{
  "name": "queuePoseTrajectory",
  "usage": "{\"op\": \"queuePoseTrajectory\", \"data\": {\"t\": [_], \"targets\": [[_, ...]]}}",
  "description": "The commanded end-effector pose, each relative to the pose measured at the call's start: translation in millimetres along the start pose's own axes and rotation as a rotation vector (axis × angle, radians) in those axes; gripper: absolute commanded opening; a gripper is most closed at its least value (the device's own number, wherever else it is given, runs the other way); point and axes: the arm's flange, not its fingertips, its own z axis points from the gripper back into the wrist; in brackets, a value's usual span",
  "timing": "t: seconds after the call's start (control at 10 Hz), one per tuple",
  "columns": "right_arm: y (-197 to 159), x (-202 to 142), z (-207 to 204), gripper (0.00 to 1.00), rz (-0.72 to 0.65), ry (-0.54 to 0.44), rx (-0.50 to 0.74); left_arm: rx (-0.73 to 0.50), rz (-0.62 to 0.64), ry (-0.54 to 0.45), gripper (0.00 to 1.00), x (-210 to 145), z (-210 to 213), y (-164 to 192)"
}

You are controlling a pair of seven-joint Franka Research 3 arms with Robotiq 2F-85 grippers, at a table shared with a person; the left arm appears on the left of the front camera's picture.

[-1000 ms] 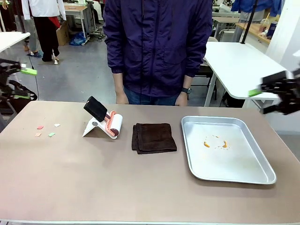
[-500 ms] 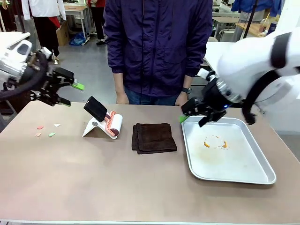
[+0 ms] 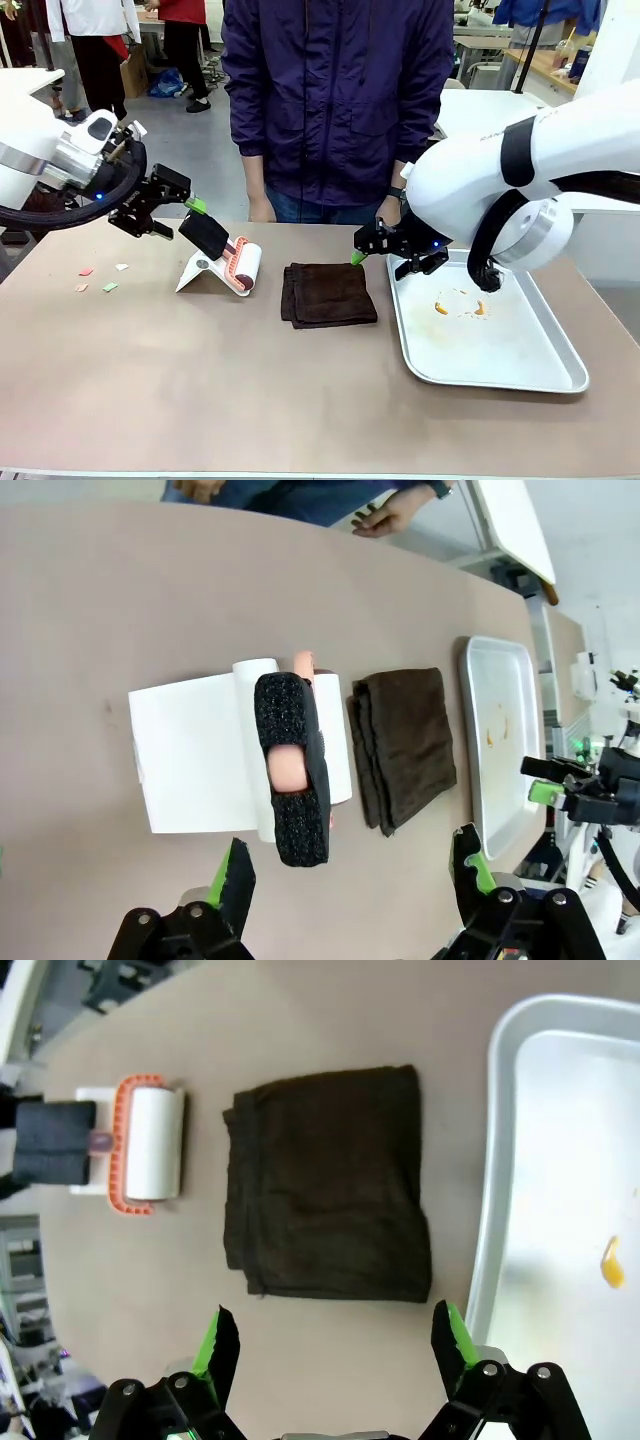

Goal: Clean the surface of the table.
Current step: Hold the Lint Roller with your left hand and the towel with your right hand.

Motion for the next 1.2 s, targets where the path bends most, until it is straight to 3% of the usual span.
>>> {"op": "queuePoseTrajectory", "data": {"t": [0.0, 0.4, 0.8, 1.1], "targets": [[1.5, -1.8, 1.0, 1.00, 0.042, 0.006, -0.003, -0.006, -0.008, -0.011, 1.00, -0.6, 7.0, 0.7], [1.8, -0.9, -0.2, 1.00, 0.023, 0.004, -0.007, 0.000, 0.001, -0.005, 1.00, 1.1, 2.0, 0.4], [18.7, 38.4, -35.7, 1.00, 0.130, 0.165, -0.121, 0.040, 0.080, 0.072, 1.00, 23.6, -5.7, 19.1], [15.0, 55.5, -64.3, 1.00, 0.070, 0.262, -0.171, 0.015, 0.058, 0.137, 1.00, 40.5, -16.2, 22.0]]}}
